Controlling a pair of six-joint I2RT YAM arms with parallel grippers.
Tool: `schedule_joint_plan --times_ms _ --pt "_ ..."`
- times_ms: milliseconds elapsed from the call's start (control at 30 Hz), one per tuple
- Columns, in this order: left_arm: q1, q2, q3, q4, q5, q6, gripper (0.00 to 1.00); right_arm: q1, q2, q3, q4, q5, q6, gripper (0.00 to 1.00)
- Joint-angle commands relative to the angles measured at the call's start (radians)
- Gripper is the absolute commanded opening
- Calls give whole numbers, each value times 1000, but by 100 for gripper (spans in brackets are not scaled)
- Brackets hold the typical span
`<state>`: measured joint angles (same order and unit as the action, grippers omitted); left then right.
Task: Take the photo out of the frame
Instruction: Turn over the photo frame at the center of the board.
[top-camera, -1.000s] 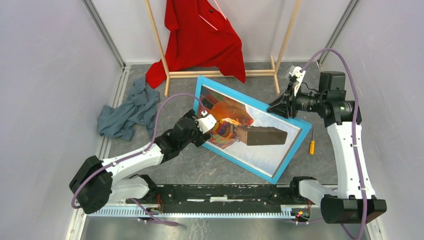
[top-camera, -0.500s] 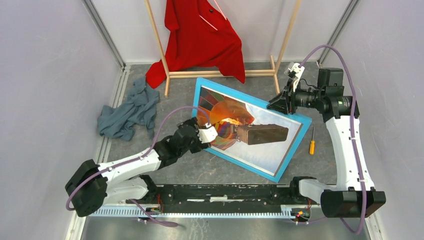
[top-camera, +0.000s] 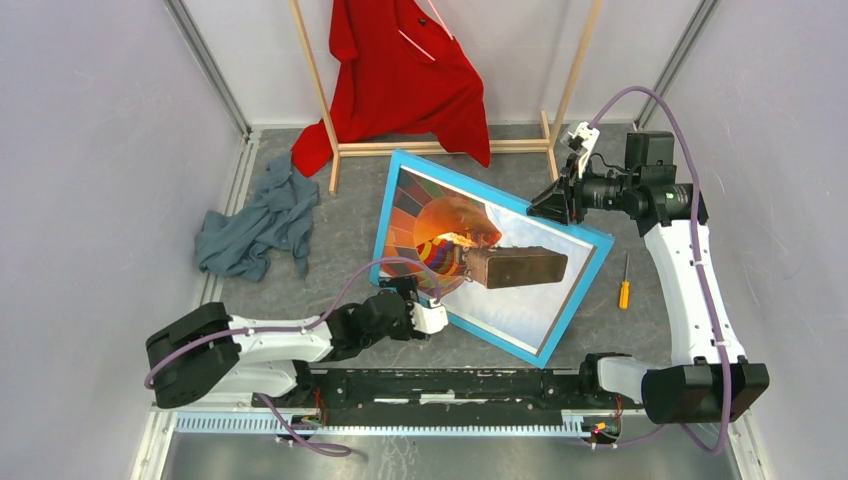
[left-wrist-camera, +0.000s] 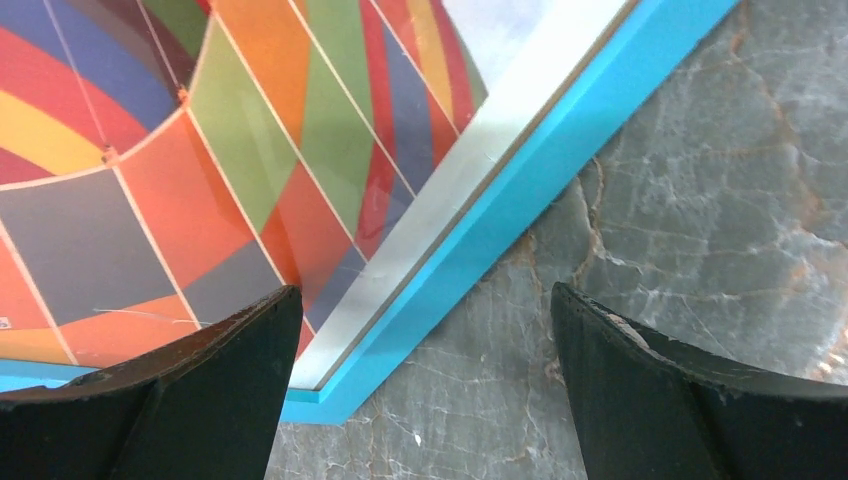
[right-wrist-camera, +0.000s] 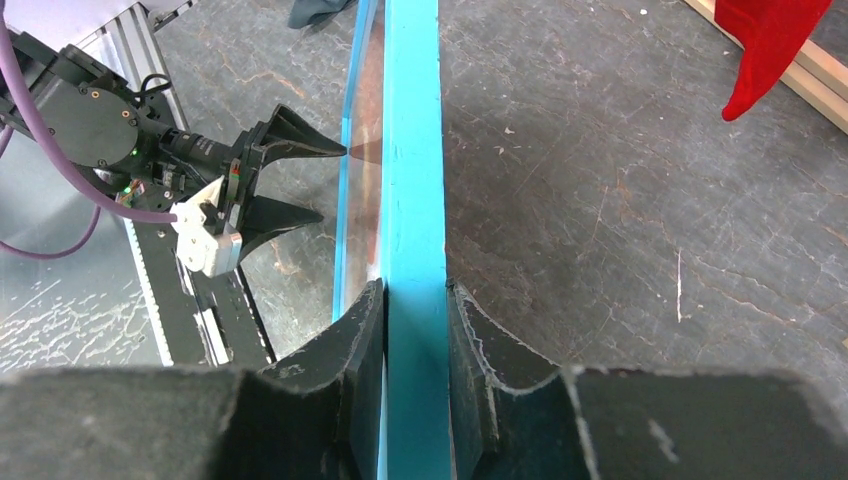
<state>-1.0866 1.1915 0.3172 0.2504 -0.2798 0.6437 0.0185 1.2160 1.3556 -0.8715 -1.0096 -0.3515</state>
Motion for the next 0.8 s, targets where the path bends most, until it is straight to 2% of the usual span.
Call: schedule_joint_plan --times_ms 0,267,700,767 --pt "-14 62 -23 197 -98 43 100 4 -9 35 52 -33 2 0" --pt "-22 222 10 342 -223 28 100 15 -26 62 13 -73 5 0" --pt "-25 464 181 418 -354 13 98 32 -87 13 -22 -104 0 0" --pt "-25 478 189 428 -358 14 98 32 -93 0 -30 -103 -11 7"
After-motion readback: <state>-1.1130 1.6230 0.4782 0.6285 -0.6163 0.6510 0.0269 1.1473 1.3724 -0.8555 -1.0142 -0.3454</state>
